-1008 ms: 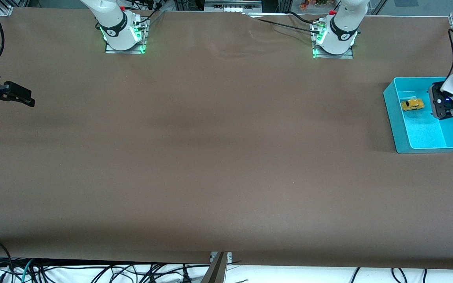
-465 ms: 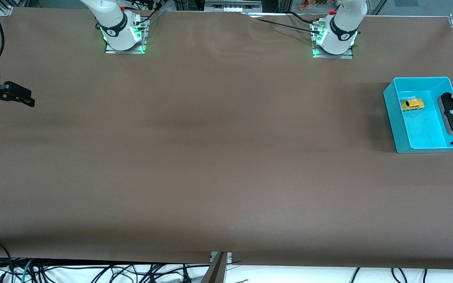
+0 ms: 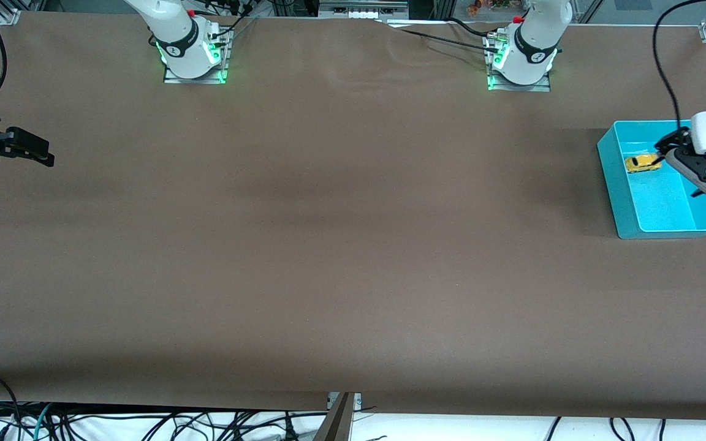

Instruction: Wind and store yellow beetle car

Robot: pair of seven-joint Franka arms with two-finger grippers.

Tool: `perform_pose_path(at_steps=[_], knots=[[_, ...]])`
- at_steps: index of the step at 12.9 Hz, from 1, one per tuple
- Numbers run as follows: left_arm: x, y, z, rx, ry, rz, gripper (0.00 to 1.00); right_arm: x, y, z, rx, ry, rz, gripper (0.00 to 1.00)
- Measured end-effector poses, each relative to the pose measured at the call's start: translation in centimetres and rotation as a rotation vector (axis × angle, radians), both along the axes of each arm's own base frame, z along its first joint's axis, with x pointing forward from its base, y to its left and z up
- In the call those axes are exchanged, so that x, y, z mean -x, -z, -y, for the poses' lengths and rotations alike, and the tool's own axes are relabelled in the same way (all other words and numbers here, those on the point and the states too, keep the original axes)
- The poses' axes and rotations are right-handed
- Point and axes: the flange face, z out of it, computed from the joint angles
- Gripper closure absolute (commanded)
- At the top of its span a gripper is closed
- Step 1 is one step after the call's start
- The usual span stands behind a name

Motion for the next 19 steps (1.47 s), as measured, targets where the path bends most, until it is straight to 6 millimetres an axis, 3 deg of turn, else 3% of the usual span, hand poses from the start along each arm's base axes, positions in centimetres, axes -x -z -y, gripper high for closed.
perform_pose_path(at_steps=[3, 6, 8, 10, 12, 15, 19], knots=[[0.5, -0.6, 3.8, 0.03, -0.267, -0.022, 0.0, 0.0, 0.0, 0.0, 0.0, 0.0, 0.0, 0.0], [0.6, -1.7, 8.9, 0.03, -0.508, -0.026, 0.0, 0.0, 0.0, 0.0, 0.0, 0.0, 0.0, 0.0], [1.0, -4.0, 13.3, -0.003, -0.608, -0.046, 0.0, 0.0, 0.0, 0.0, 0.0, 0.0, 0.0, 0.0], [1.7, -7.9, 16.8, -0.054, -0.608, -0.02, 0.0, 0.0, 0.0, 0.0, 0.0, 0.001, -0.001, 0.0], [1.6, -10.3, 16.9, -0.074, -0.608, 0.016, 0.0, 0.0, 0.1, 0.0, 0.0, 0.001, -0.002, 0.0], [1.2, -9.8, 15.0, -0.061, -0.655, -0.007, 0.0, -0.1, 0.2, 0.0, 0.0, 0.001, -0.004, 0.0], [0.2, -10.2, 15.2, -0.033, -0.75, 0.049, 0.0, -0.1, 0.2, 0.0, 0.0, 0.001, -0.004, 0.0]])
